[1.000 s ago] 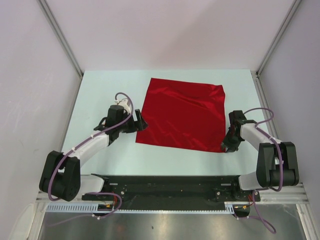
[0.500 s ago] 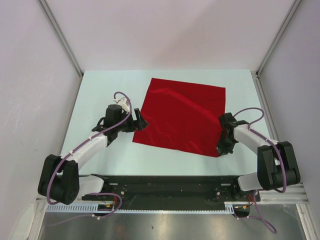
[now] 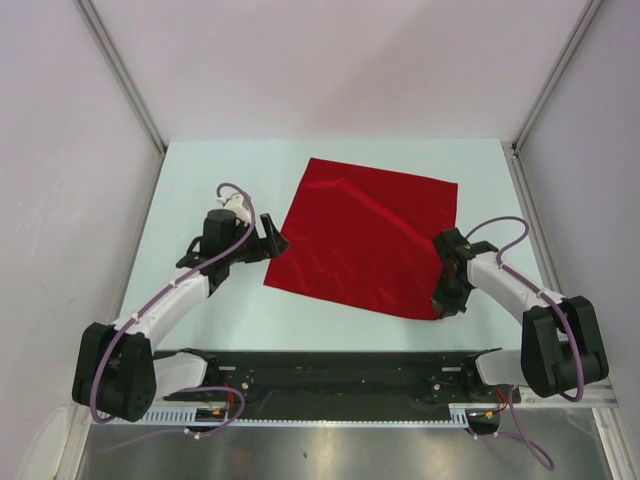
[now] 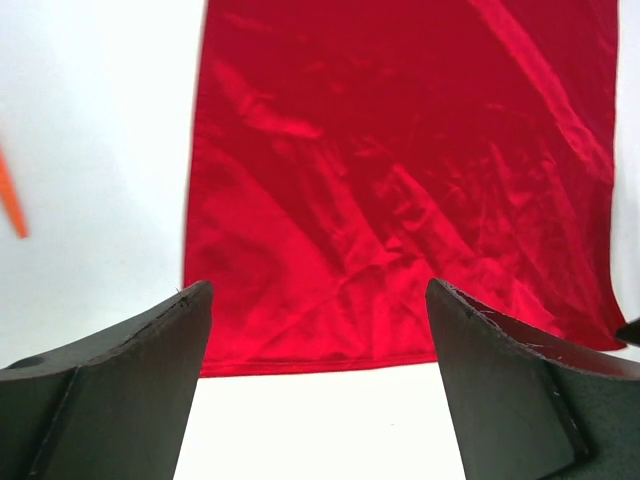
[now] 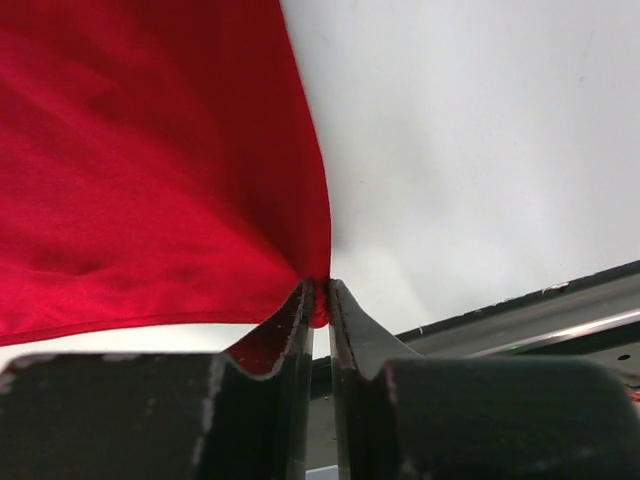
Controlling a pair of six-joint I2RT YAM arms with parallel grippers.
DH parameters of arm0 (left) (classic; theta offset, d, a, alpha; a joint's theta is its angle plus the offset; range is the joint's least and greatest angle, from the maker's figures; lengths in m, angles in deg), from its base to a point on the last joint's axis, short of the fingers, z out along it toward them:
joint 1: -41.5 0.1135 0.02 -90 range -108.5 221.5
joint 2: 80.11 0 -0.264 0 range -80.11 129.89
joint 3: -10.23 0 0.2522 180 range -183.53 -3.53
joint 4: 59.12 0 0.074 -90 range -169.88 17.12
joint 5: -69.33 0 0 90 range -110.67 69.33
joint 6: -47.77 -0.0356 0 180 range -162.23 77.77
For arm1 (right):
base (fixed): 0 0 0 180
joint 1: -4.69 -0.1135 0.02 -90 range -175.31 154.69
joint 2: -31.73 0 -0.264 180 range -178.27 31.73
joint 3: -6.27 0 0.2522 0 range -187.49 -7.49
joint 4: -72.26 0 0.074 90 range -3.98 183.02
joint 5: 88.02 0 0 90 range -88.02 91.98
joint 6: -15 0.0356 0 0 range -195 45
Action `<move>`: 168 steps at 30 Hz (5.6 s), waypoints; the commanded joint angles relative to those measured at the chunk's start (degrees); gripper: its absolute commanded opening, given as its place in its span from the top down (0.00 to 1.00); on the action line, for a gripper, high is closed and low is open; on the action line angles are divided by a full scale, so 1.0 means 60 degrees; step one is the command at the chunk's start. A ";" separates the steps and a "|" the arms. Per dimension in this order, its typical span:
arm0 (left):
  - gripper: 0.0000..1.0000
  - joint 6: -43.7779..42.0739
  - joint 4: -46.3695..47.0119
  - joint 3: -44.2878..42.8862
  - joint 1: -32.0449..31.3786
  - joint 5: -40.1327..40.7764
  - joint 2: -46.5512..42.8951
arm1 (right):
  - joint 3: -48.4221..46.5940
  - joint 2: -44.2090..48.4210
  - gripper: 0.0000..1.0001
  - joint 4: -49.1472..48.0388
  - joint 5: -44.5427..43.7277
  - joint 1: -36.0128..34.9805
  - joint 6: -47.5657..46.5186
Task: Fold the napkin, place the utensils inside, and roll it up
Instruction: Fold the napkin, then grab a utensil with the left arm
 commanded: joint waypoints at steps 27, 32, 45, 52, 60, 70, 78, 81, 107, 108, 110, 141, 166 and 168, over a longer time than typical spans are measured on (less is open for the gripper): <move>0.06 -0.1988 -0.3121 -0.2378 0.0613 -0.1199 -0.0656 | 0.0335 -0.0171 0.72 -0.0378 -0.0271 -0.0034 0.0184; 0.05 -0.2369 -0.3400 -0.2715 0.0789 -0.1053 -0.0583 | 0.0364 -0.0332 0.72 -0.0407 -0.0256 -0.0063 0.0228; 0.04 -0.2531 -0.3327 -0.2745 0.1712 -0.1331 -0.0392 | -0.0235 -0.0579 1.00 -0.0524 -0.0052 -0.0239 0.0009; 0.04 -0.2545 -0.3224 -0.2556 0.2282 -0.1272 -0.0260 | -0.2650 -0.2859 1.00 -0.1183 0.0066 -0.0283 -0.0869; 0.04 -0.2633 -0.3326 -0.2569 0.2679 -0.0980 -0.0040 | -0.7336 -0.6760 1.00 -0.2165 0.0593 -0.0400 -0.1705; 0.04 -0.2677 -0.3341 -0.2540 0.3206 -0.0584 0.0164 | -1.0182 -0.9047 1.00 -0.5074 0.1837 -0.0620 -0.1106; 0.04 -0.2692 -0.3327 -0.2496 0.3397 -0.0438 0.0311 | -1.1251 -1.0745 1.00 -0.8121 0.3157 -0.0912 0.0066; 0.03 -0.2692 -0.3327 -0.2511 0.3470 -0.0423 0.0413 | -1.1588 -1.1185 1.00 -0.9207 0.3172 -0.1073 0.0432; 0.03 -0.2692 -0.3268 -0.2525 0.3909 -0.0408 0.0955 | -1.6452 -1.5200 1.00 -1.1612 0.1546 -0.1528 0.3260; 0.03 -0.2677 -0.3254 -0.2526 0.3968 -0.0437 0.0956 | -1.6438 -1.5244 1.00 -1.1845 0.1531 -0.1543 0.3289; 0.03 -0.2663 -0.3224 -0.2526 0.4026 -0.0510 0.0985 | -1.6466 -1.5361 1.00 -1.2169 0.1546 -0.1557 0.3304; 0.03 -0.2516 -0.2888 -0.2379 0.4495 -0.1170 0.1088 | -1.7097 -1.5582 0.42 -1.3107 0.1853 -0.1572 0.2222; 0.25 -0.1446 -0.2140 -0.4601 0.2474 0.1979 0.4512 | -0.6407 -0.3560 0.44 -0.9519 0.4680 -0.0329 -0.2335; 0.29 -0.1578 -0.2389 -0.5101 0.2459 0.1965 0.5446 | -0.5457 -0.3045 0.44 -0.9446 0.4710 -0.0196 -0.2248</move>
